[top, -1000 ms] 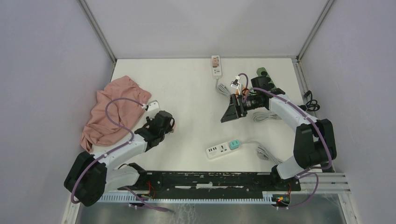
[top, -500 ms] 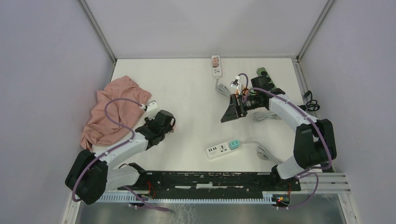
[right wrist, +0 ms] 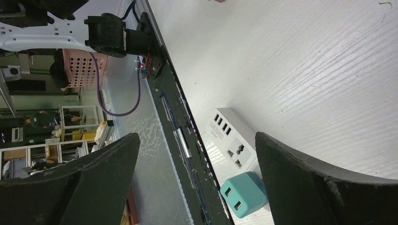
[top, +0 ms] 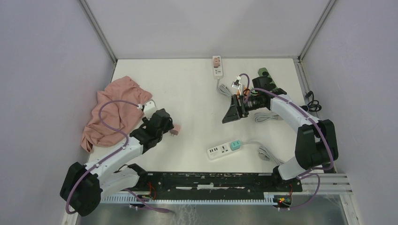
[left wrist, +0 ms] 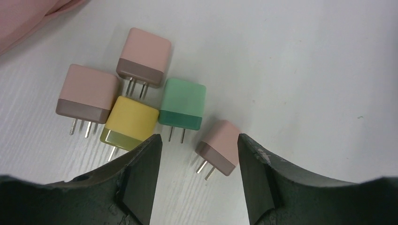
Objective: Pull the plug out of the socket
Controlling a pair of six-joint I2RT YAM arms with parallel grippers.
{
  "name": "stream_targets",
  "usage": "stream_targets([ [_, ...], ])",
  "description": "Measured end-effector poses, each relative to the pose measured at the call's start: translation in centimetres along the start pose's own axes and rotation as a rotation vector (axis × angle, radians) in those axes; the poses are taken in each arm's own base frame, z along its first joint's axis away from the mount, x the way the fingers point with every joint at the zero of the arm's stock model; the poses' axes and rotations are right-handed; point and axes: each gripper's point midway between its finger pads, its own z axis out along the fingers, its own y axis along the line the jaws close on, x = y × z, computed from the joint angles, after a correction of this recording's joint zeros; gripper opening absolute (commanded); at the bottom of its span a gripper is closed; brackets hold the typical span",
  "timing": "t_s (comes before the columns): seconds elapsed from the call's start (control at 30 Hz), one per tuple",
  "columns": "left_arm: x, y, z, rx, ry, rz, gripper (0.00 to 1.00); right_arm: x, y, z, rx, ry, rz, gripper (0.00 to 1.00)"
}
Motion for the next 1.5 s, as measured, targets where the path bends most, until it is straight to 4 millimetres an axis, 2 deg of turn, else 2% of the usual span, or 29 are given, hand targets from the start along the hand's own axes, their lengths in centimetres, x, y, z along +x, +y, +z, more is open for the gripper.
stream_targets([
  [0.17, -0.6, -1.8, -1.2, 0.107, 0.008, -0.043, 0.68, 0.1, 0.0, -0.1, 0.006, 0.003, -0.011, 1.00],
  [0.4, -0.9, -5.8, -3.7, 0.372, 0.032, -0.082, 0.69, 0.0, 0.4, -0.4, 0.011, -0.001, -0.043, 1.00],
  [0.77, 1.4, -10.2, -6.9, 0.725, 0.129, -0.055, 0.70, -0.2, 1.3, -1.0, 0.012, -0.010, -0.100, 1.00],
  [1.07, 3.0, -12.6, -10.0, 0.987, 0.166, -0.032, 0.71, -0.5, 1.9, -1.5, 0.015, -0.028, -0.161, 1.00],
  [1.33, 3.7, -15.1, -14.5, 1.201, 0.146, 0.028, 0.71, -0.2, 2.4, -1.9, 0.016, -0.026, -0.207, 1.00],
  [1.5, 5.4, -16.1, -17.2, 1.307, 0.130, 0.134, 0.72, 0.0, 3.1, -2.3, 0.008, -0.031, -0.265, 1.00],
])
